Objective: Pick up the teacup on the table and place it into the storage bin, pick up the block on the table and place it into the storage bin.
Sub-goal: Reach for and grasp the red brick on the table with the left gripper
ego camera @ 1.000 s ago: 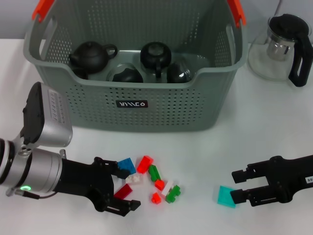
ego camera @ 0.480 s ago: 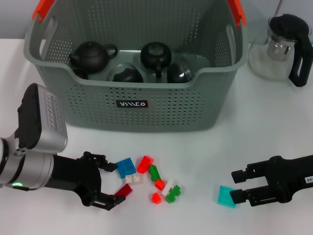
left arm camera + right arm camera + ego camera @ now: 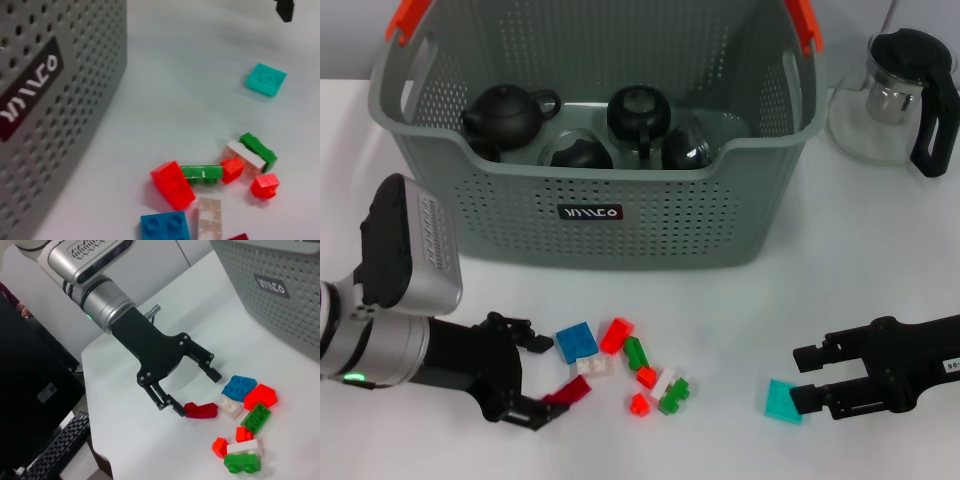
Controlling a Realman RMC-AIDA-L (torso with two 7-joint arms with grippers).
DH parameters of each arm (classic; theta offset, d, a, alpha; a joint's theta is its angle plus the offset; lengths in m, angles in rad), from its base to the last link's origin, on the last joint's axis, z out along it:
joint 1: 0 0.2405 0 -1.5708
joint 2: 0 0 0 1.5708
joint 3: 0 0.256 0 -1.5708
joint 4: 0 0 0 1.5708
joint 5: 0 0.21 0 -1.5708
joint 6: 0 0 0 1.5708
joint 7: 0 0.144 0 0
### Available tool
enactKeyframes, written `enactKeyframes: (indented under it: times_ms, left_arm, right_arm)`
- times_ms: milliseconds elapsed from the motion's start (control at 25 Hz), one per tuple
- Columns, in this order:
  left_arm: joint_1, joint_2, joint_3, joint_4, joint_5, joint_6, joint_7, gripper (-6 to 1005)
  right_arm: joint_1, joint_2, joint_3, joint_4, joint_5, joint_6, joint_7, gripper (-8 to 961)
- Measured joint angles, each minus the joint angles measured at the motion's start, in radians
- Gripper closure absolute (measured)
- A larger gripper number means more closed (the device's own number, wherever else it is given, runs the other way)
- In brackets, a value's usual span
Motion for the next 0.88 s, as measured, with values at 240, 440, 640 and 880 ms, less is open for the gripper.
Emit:
enactKeyframes:
  times_ms: [240, 440, 640, 880]
  left_arm:
    - [0.002, 0.000, -0.009, 0.007, 0.000, -0.055, -0.002, 198]
    - [0.002, 0.002, -0.021, 0.033, -0.007, -0.001, -0.010, 205]
    - [-0.011, 0.002, -0.011, 0.004, -0.003, 0.036, -0.003, 211]
    - [-0.030, 0.004, -0.005, -0.048, 0.000, 0.015, -0.002, 220]
  right_arm:
    - [0.000, 0.000, 0.002, 0.000, 0.000, 0.000, 0.000, 269]
    - [0.000, 0.000, 0.003, 0.000, 0.000, -0.003, 0.000, 269]
    - [0.004, 0.001, 0.003, 0.000, 0.000, -0.001, 0.000, 268]
    - [0.008, 0.002, 0.002, 0.000, 0.000, 0.000, 0.007, 269]
